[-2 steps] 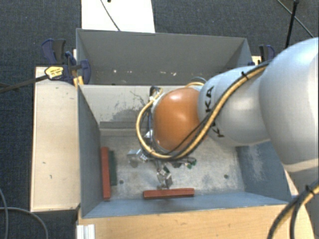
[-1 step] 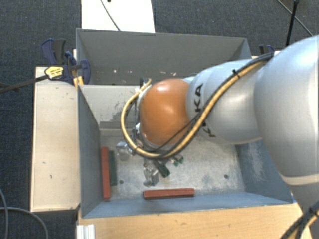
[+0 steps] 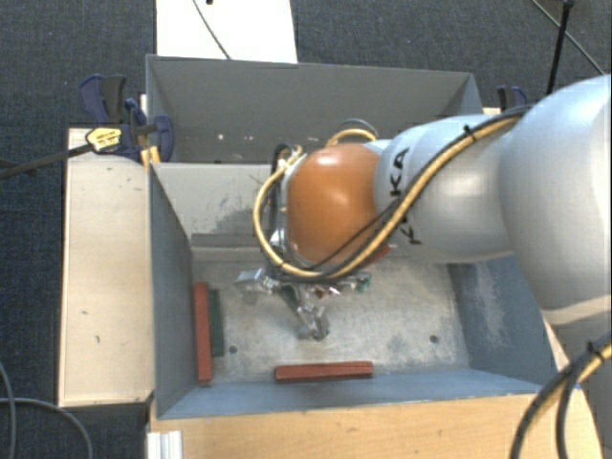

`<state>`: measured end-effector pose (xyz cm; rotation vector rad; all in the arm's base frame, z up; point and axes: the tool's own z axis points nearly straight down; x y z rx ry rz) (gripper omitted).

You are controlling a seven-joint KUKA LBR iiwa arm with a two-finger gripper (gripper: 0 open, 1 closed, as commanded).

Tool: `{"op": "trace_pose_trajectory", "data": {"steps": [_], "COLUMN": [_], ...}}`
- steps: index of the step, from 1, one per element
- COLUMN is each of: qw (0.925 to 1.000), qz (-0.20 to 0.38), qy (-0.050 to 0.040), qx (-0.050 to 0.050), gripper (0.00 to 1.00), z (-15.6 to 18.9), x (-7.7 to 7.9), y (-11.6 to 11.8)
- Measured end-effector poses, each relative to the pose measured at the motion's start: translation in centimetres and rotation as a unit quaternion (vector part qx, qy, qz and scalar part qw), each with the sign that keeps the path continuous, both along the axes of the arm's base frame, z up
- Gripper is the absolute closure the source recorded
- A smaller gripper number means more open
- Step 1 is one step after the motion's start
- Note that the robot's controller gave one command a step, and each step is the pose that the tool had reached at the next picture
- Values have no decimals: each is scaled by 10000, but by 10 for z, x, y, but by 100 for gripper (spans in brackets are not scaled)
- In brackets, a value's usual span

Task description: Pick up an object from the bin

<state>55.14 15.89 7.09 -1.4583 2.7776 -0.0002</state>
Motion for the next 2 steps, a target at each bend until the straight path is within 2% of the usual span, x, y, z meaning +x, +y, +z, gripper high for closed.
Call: {"op": "trace_pose_trajectory", "data": {"steps": [1, 2], "qw": [9895, 9898], "qz": [1445, 1427], "qy": [-3, 11], "qx": [-5, 1], "gripper": [0, 100], "z": [0, 0], "x": [21, 20], "y": [-21, -19]}}
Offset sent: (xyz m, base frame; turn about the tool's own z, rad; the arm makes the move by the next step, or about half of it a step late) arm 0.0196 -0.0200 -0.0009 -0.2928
